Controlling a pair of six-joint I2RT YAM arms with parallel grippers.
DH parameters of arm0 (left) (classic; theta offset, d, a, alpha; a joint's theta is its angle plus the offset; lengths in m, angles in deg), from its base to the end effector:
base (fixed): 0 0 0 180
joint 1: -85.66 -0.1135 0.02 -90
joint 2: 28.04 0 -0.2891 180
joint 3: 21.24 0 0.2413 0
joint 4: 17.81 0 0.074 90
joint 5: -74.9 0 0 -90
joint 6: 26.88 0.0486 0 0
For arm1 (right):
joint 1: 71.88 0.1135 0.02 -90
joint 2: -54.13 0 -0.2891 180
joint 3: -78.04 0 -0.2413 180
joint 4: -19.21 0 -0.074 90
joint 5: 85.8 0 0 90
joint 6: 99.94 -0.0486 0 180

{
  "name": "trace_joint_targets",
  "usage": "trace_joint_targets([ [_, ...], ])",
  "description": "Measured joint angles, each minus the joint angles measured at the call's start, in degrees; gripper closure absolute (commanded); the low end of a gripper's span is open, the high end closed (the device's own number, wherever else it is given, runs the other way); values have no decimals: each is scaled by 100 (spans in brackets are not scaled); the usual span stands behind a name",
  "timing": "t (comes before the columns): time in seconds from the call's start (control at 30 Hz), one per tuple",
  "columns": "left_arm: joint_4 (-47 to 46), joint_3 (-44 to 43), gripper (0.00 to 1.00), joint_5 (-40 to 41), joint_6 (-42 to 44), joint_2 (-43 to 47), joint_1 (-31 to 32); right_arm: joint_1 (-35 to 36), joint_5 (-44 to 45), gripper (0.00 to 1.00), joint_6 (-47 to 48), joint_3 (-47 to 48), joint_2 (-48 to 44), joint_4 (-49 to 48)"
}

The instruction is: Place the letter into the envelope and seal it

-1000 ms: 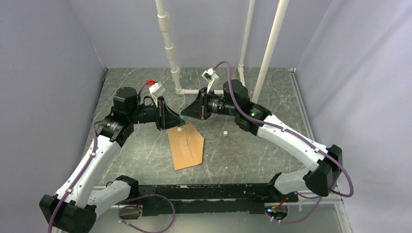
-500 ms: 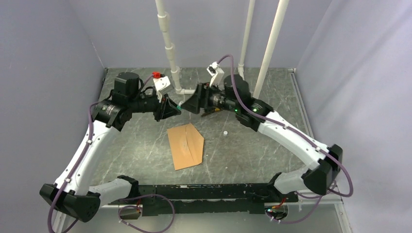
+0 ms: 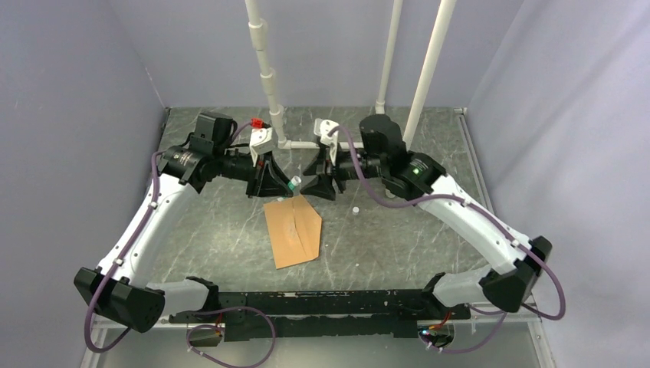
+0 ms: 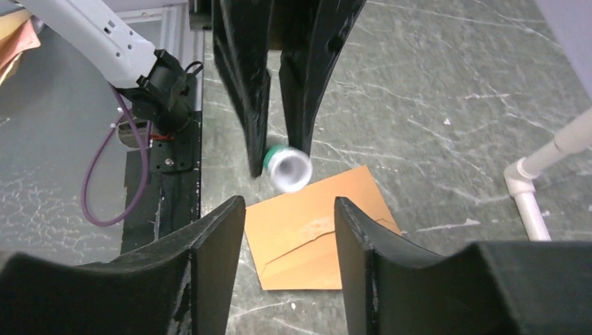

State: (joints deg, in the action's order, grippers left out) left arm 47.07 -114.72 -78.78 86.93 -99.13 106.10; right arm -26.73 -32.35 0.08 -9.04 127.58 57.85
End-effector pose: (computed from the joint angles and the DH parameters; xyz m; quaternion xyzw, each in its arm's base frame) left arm 0.1908 -0.1176 0.4144 0.4897 0.6403 -0.4726 0.3563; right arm 0.1713 0.2132 0.4339 -0.5194 0.6018 0.4097 0.4475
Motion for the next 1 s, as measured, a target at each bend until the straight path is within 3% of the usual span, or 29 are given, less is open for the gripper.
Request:
trace_joint_targets([
  [0.17, 92, 68, 98, -195, 212, 9, 2, 0, -308, 44, 435, 732, 634, 391],
  [0.37, 153, 144, 98, -212, 295, 24, 2, 0, -922, 58, 649, 745, 647, 560],
  [0.73, -4, 348, 97, -271, 251, 280, 26, -33, -1458, 64, 789, 1093, 984, 828],
  [0.8, -4, 354, 98, -271, 251, 280, 26, -33, -1510, 69, 785, 1106, 1023, 837],
  [0.97, -9, 365, 98, -308, 234, 321, 26, -52, -1611, 99, 776, 1252, 1123, 925],
  [1.0, -28, 372, 98, -302, 221, 337, 26, -55, -1626, 100, 730, 1257, 1126, 925],
])
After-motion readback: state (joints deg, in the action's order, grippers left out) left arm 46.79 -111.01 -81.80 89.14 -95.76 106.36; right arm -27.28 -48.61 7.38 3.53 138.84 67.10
